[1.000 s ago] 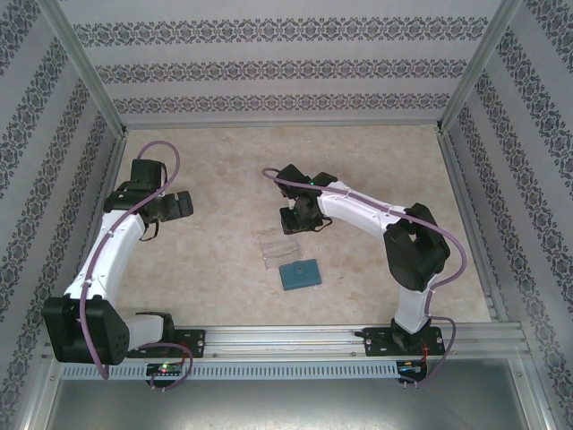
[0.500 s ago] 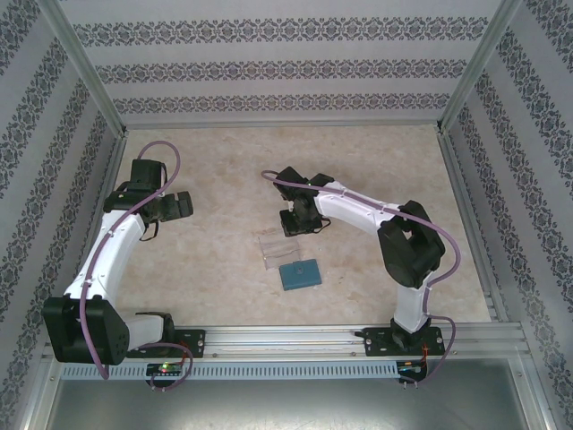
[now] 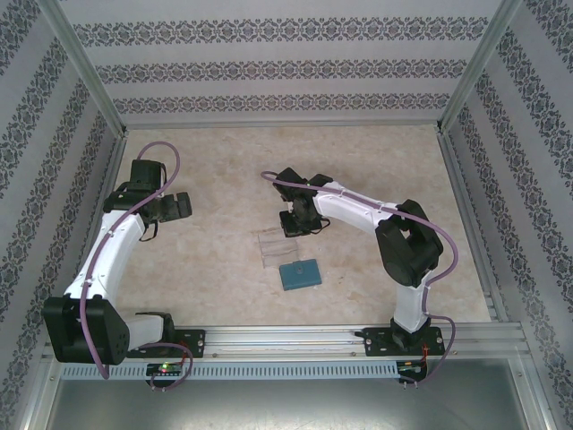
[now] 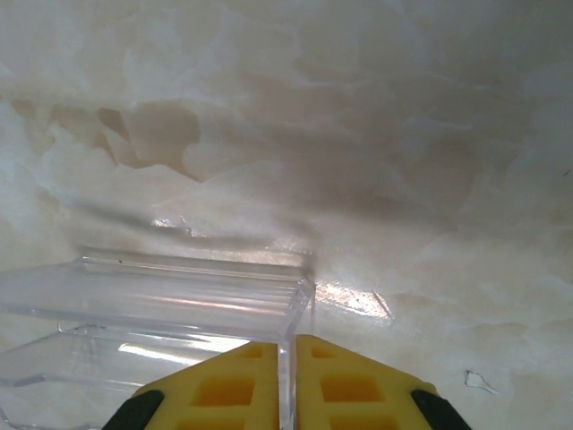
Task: Take the credit cards out of the card holder
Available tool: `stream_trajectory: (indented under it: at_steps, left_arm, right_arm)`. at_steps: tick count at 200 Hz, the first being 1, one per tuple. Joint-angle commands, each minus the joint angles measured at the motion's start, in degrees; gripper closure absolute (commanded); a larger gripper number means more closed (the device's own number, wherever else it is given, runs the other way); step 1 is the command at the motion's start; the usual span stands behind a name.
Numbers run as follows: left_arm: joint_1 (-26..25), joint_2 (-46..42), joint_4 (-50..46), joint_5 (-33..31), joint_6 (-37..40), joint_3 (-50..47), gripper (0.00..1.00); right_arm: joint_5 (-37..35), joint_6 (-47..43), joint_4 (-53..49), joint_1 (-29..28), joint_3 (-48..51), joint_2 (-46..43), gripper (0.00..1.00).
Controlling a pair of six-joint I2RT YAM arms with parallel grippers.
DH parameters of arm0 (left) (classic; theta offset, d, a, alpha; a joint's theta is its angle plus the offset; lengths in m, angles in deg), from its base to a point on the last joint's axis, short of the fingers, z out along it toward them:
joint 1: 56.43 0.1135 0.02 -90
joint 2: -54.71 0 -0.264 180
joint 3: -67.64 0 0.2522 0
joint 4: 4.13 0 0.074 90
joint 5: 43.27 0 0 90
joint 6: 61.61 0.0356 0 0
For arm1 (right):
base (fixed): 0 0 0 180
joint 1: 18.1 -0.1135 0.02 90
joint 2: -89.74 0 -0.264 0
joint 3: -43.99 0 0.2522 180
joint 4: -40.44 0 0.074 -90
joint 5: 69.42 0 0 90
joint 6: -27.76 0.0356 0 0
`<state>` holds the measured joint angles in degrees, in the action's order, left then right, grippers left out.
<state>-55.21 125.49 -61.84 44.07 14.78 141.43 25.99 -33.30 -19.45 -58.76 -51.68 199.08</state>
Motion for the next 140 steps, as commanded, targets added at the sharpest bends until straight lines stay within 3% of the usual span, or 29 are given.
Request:
stream_trajectory:
  at_steps: [1, 73, 140]
  left_arm:
    - [0.4, 0.2, -1.8, -1.2, 1.2, -0.4, 0.00]
    - [0.4, 0.4, -1.8, -1.3, 1.3, -0.4, 0.00]
    - [0.5, 0.8, -1.7, -1.3, 1.7, -0.5, 0.00]
  right_arm:
    - [0.1, 1.2, -1.3, -0.7, -1.5, 0.7, 0.91]
    - [-1.2, 1.6, -2.7, 0.3, -3.9, -0.1, 0.93]
    - [-2.8, -0.7, -5.1, 7.3, -11.0, 2.2, 0.94]
